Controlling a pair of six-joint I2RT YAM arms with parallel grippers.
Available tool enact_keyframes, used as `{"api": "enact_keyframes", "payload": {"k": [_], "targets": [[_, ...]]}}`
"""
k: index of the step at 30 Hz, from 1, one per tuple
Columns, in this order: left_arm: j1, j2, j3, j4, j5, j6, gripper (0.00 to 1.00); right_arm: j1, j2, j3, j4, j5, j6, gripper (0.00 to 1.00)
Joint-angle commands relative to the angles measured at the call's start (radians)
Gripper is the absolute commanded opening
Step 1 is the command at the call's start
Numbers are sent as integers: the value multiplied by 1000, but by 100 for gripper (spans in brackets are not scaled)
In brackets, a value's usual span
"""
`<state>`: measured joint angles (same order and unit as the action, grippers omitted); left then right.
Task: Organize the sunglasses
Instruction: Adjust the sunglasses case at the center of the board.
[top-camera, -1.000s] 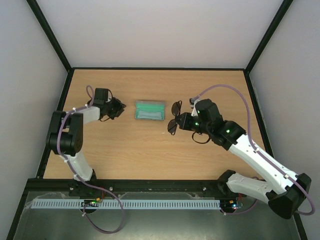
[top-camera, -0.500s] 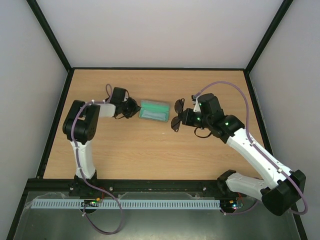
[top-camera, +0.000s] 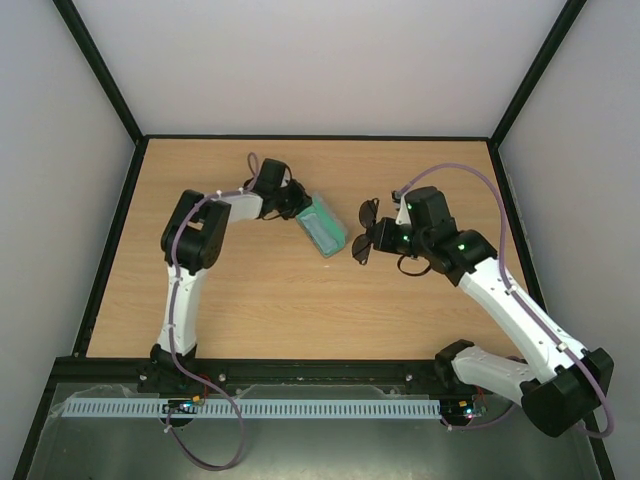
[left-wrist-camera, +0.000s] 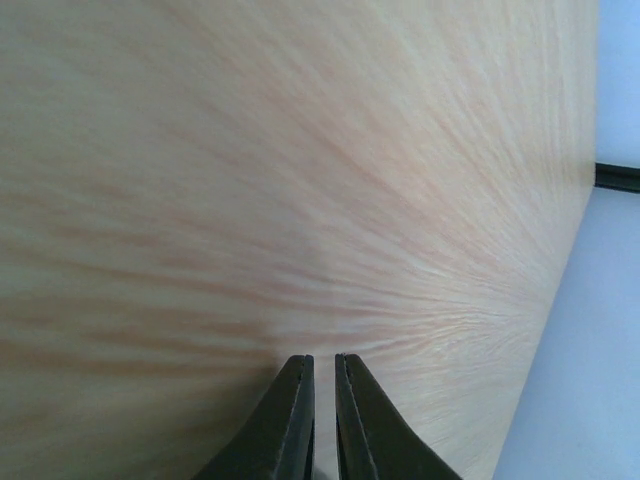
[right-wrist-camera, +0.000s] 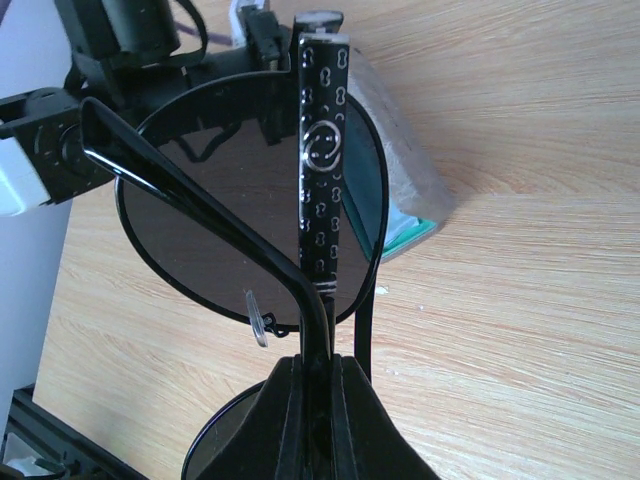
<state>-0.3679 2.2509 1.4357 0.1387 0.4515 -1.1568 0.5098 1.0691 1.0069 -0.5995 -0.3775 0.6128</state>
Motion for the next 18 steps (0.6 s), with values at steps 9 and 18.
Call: {"api": "enact_keyframes", "payload": {"k": [9, 18], "targets": [[-107, 109, 169, -20, 42, -32, 10, -4, -49, 5, -47, 13, -21, 1], [-75, 3, 17, 27, 29, -37, 11, -4, -49, -7, -50, 5, -16, 1]]}}
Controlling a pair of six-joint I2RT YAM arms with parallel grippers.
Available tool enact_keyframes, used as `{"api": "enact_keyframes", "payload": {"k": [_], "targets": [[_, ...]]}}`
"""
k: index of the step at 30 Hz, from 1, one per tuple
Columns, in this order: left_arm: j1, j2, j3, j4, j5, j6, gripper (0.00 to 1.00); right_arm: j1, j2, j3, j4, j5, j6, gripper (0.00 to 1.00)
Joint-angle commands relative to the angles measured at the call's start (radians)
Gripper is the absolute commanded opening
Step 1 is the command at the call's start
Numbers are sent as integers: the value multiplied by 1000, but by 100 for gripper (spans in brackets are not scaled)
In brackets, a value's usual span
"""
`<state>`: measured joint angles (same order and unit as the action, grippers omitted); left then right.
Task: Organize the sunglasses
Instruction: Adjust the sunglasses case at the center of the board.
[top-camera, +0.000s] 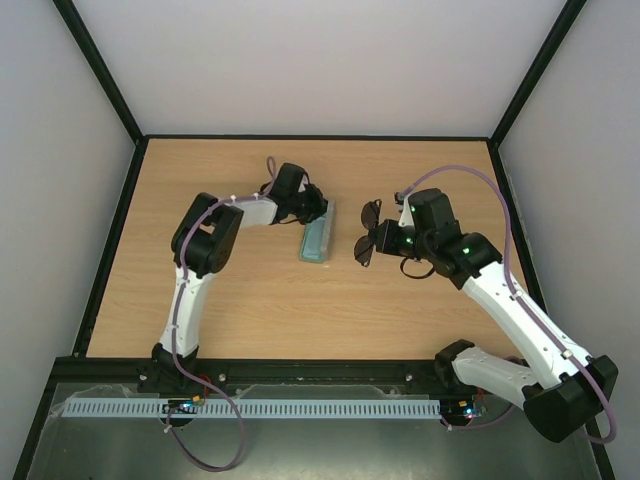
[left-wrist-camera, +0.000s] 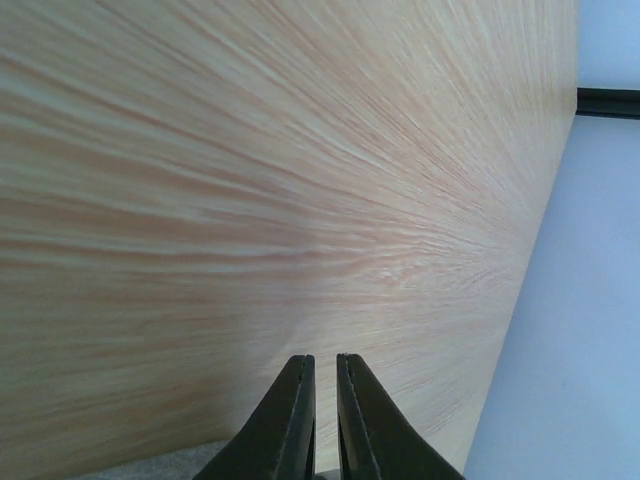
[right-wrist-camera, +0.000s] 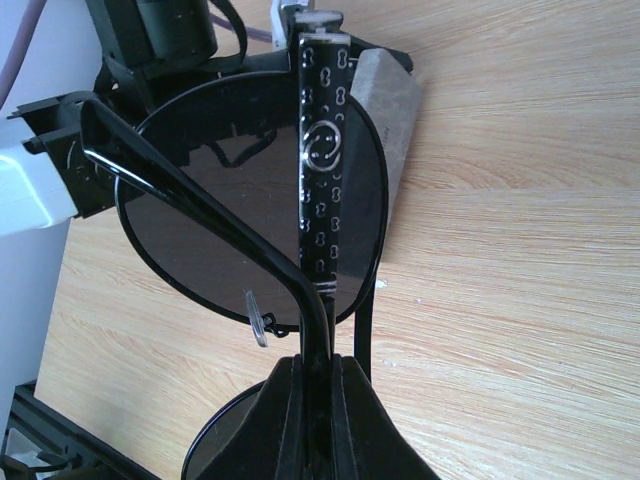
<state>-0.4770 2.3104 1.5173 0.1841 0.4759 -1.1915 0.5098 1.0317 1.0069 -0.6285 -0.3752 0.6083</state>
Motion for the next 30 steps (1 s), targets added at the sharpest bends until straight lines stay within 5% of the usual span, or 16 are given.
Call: {"api": "enact_keyframes", "payload": {"k": [1, 24, 26, 30], "targets": [[41, -67, -73, -18, 5, 1, 11, -4, -7, -6, -22, 2, -12, 1], [41, -148, -214, 87, 48, -12, 14, -3, 93, 71, -47, -37, -16, 1], [58, -178, -248, 96, 51, -15, 20, 0, 113, 95, -61, -42, -25, 1], [101, -249, -292, 107, 60, -12, 50, 39, 168, 172, -94, -28, -33, 1]]}}
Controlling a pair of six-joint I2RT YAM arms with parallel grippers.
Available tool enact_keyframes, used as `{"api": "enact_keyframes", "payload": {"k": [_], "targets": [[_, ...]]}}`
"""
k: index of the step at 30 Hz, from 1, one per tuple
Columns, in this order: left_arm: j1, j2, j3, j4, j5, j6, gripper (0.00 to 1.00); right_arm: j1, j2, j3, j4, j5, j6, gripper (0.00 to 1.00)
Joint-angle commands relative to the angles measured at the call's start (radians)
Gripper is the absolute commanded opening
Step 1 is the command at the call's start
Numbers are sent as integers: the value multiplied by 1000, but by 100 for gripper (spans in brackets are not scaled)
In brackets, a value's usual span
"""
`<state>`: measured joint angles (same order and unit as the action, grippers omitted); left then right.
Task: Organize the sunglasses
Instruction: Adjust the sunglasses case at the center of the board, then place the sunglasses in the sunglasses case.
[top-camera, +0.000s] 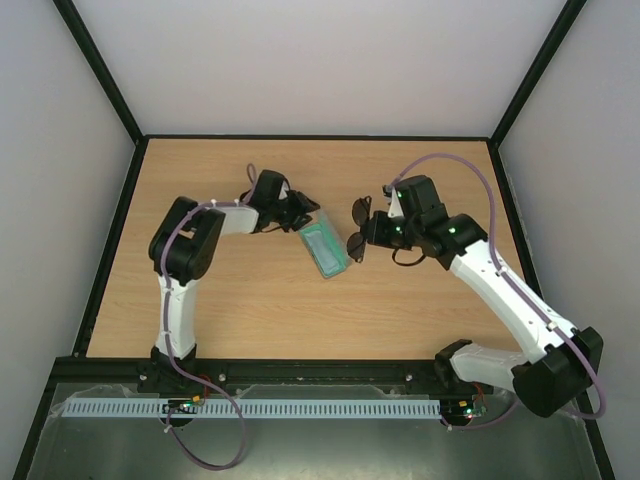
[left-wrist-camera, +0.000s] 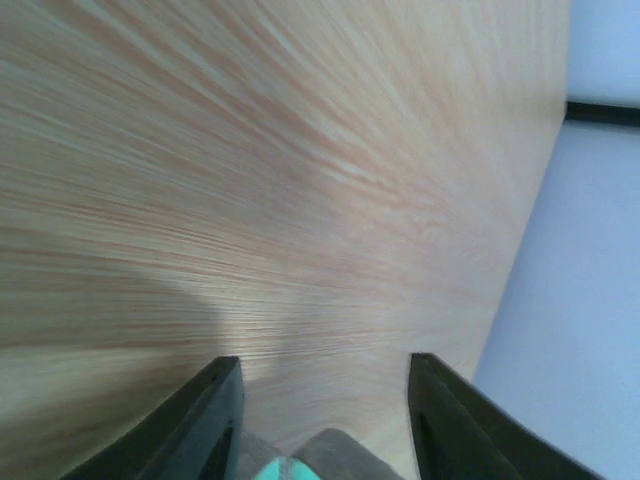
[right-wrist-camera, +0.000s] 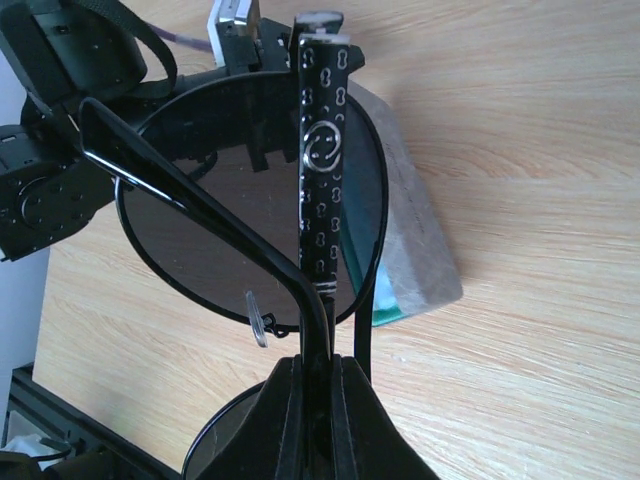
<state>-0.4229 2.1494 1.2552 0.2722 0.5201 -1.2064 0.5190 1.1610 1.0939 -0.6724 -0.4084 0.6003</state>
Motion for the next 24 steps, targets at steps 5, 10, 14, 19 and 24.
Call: {"api": "enact_keyframes", "payload": {"k": [5, 10, 14, 19, 24], "targets": [[98, -167, -48, -2, 38, 22, 70, 138, 172, 249, -138, 105, -40, 1], [165, -278, -157, -7, 48, 33, 74, 243, 378, 458, -320, 294, -100, 1], [215, -423, -292, -71, 34, 94, 78, 262, 532, 589, -448, 442, -137, 1], [272, -618, -447, -150, 19, 172, 80, 293, 711, 762, -574, 555, -145, 1], [318, -753, -523, -241, 22, 231, 82, 353, 844, 864, -615, 615, -144, 1]]}}
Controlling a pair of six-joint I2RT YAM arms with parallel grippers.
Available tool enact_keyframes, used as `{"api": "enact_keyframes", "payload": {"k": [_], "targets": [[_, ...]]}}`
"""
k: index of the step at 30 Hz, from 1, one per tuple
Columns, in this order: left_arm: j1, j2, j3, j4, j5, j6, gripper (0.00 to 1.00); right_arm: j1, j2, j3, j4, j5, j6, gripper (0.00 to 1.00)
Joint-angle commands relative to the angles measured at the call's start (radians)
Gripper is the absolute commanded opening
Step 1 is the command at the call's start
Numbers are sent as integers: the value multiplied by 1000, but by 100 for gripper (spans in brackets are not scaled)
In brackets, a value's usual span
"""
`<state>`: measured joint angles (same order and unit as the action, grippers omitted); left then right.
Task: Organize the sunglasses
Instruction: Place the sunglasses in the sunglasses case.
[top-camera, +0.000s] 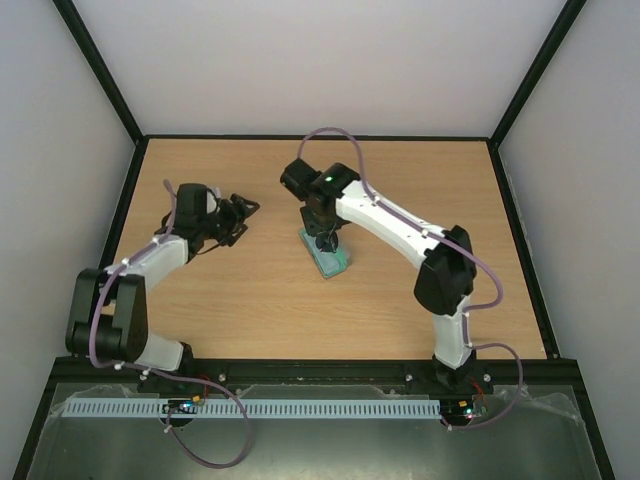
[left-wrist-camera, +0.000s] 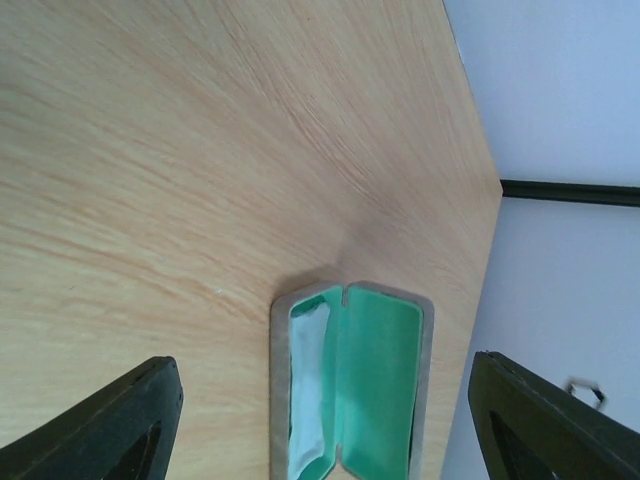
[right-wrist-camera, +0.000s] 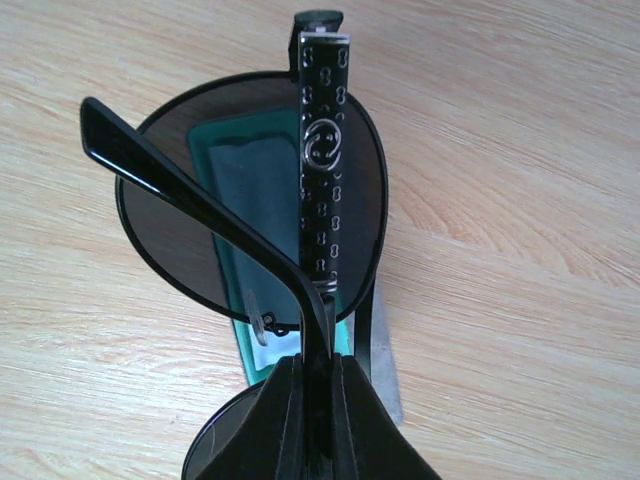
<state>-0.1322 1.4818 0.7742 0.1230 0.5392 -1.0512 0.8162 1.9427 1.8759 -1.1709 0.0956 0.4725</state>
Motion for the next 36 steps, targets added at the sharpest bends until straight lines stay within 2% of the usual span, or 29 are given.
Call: {"api": "enact_keyframes", "payload": {"k": [1, 7, 15, 18, 36], "targets": [[35, -106, -53, -104, 6, 84, 82, 67, 77, 90, -117, 110, -16, 1], [92, -189, -101, -149, 30, 123, 82, 132, 156, 91, -116, 145, -26, 1], [112, -211, -134, -162, 41, 140, 82, 131, 265, 126, -115, 388, -6, 1], [116, -220, -125, -182, 39, 152, 82, 129, 287, 138, -113, 436, -18, 1], [120, -236, -115, -233, 26, 181, 81, 121, 378, 98, -79, 432, -63, 1]]}}
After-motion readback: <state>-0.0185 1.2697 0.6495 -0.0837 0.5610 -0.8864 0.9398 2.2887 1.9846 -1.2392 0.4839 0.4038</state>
